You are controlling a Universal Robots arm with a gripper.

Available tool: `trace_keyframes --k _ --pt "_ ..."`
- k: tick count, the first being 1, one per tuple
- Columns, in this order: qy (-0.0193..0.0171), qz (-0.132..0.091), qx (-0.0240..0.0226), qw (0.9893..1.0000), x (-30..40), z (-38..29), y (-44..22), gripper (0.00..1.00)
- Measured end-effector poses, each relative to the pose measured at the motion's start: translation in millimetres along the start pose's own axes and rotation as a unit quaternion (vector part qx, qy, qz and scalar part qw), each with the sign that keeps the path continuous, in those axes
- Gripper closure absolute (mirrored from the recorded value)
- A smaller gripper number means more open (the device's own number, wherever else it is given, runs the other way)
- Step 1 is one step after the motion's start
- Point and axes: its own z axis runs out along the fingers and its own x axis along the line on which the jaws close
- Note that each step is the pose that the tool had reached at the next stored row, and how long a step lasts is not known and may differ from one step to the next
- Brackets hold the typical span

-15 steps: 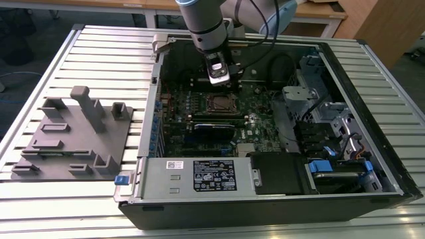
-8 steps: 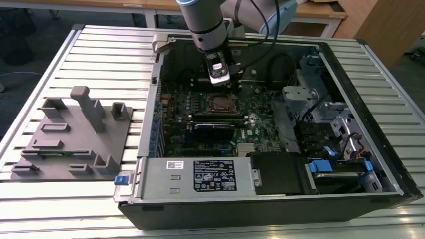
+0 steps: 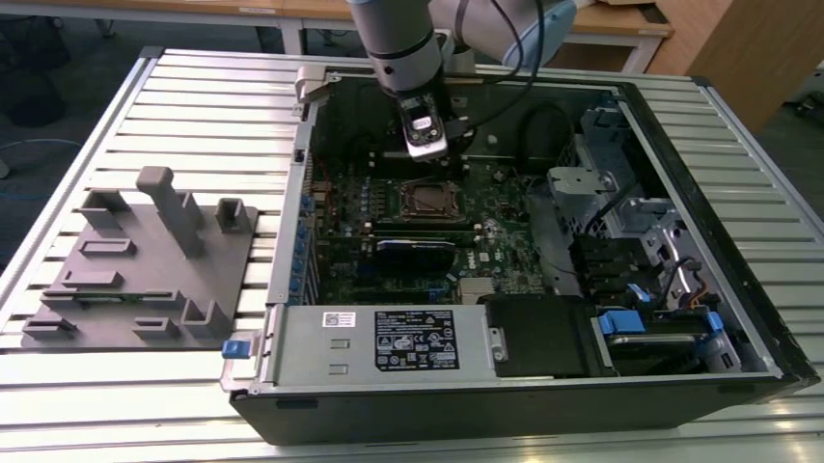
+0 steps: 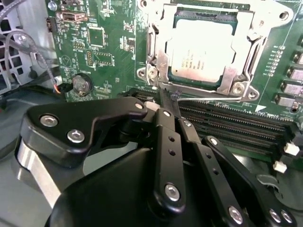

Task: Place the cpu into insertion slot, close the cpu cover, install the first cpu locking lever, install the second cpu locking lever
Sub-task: 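Install the first cpu locking lever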

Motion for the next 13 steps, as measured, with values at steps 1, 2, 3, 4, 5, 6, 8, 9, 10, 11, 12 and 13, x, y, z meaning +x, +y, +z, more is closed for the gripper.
trace_keyframes --k 1,2,3,4,5,6,8,9,10,11,12,13 --pt "0.0008 0.001 -0.0017 1.0 -0.1 -0.3 0.1 0.9" --pt "0.0019 0.002 -0.0041 1.0 0.1 -0.4 0.0 0.9" --pt "0.003 0.003 -0.0064 1.0 0.3 -0.4 -0.1 0.9" --pt "0.0036 0.004 -0.0077 1.0 0.4 -0.5 -0.1 0.9" --pt "0.0038 0.006 -0.0082 0.9999 0.5 -0.6 -0.1 0.9" --pt "0.0036 0.007 -0.0081 0.9999 0.4 -0.5 -0.1 0.9" --pt "0.0024 0.013 -0.0066 0.9999 0.5 -0.3 -0.2 0.9" --pt "0.0014 0.017 -0.0053 0.9998 0.5 -0.2 -0.3 0.9" --pt "0.0002 0.023 -0.0036 0.9997 0.6 0.0 -0.3 0.9" --pt "-0.0012 0.029 -0.0019 0.9996 0.7 0.2 -0.4 0.9" --pt "-0.0027 0.035 -0.0001 0.9994 0.7 0.4 -0.4 0.9" --pt "-0.0041 0.042 0.0018 0.9991 0.8 0.6 -0.5 0.9"
